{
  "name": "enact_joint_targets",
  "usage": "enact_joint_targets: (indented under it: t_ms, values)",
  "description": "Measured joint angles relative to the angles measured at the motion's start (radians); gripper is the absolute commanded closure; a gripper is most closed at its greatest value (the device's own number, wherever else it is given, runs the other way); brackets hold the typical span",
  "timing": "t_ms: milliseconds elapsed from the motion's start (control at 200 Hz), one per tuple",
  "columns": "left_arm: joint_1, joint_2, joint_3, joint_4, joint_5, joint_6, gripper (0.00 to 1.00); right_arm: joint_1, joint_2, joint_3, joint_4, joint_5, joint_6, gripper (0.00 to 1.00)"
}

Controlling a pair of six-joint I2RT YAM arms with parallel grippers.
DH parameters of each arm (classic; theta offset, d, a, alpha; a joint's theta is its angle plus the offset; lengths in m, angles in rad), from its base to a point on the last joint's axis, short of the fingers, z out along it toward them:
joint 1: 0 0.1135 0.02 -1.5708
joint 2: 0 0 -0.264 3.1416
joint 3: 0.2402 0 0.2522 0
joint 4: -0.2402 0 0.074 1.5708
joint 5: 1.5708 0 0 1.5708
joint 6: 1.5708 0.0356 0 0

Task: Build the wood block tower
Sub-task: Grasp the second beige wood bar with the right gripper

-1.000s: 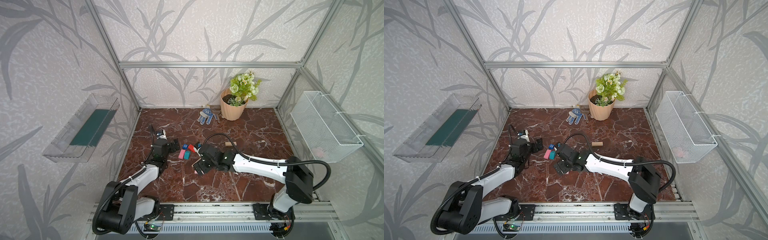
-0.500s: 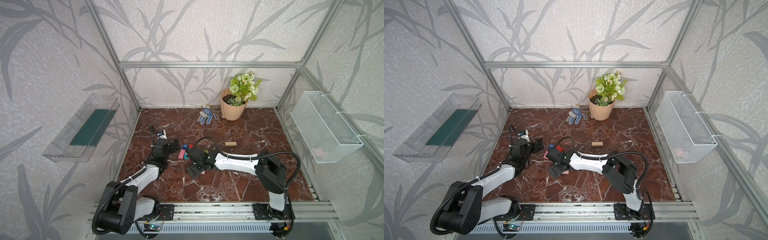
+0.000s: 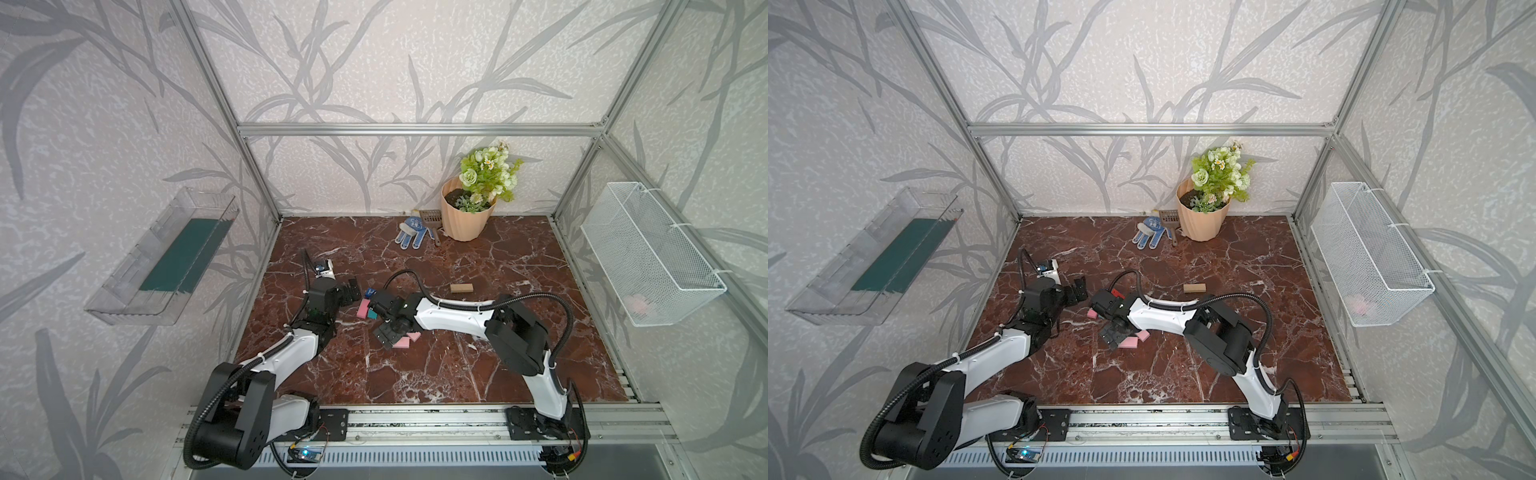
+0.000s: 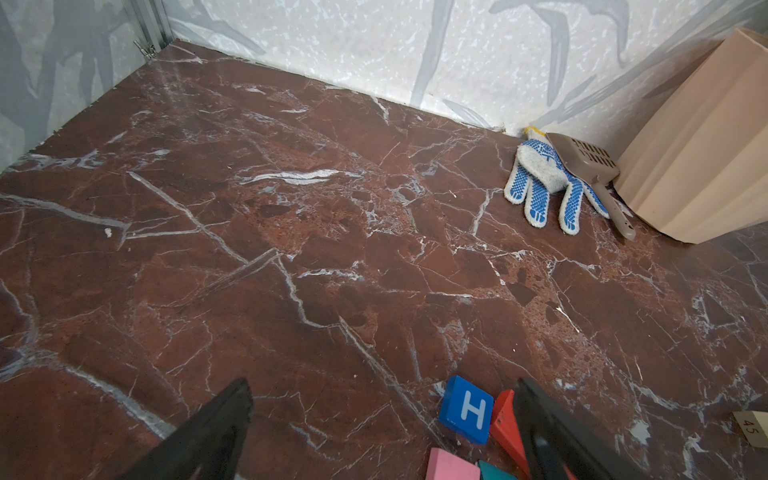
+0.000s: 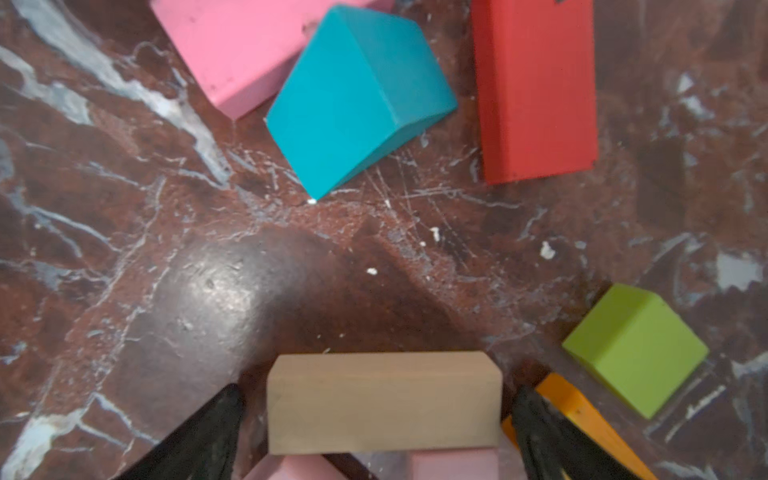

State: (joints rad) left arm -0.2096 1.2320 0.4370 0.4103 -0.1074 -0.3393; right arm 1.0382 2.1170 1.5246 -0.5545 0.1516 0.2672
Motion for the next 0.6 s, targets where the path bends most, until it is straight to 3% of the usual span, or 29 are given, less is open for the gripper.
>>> enact_joint_targets:
  t_ms: [310,600]
  values:
    - [-0.006,0.000,0.000,0.000,-0.005,0.001,0.01,-0.014,0.020,0.021,0.005,-0.047,-0.010,0.00]
    - [-0.006,0.000,0.000,0.000,-0.008,0.007,0.01,-0.013,0.029,0.033,0.005,-0.068,-0.005,0.07]
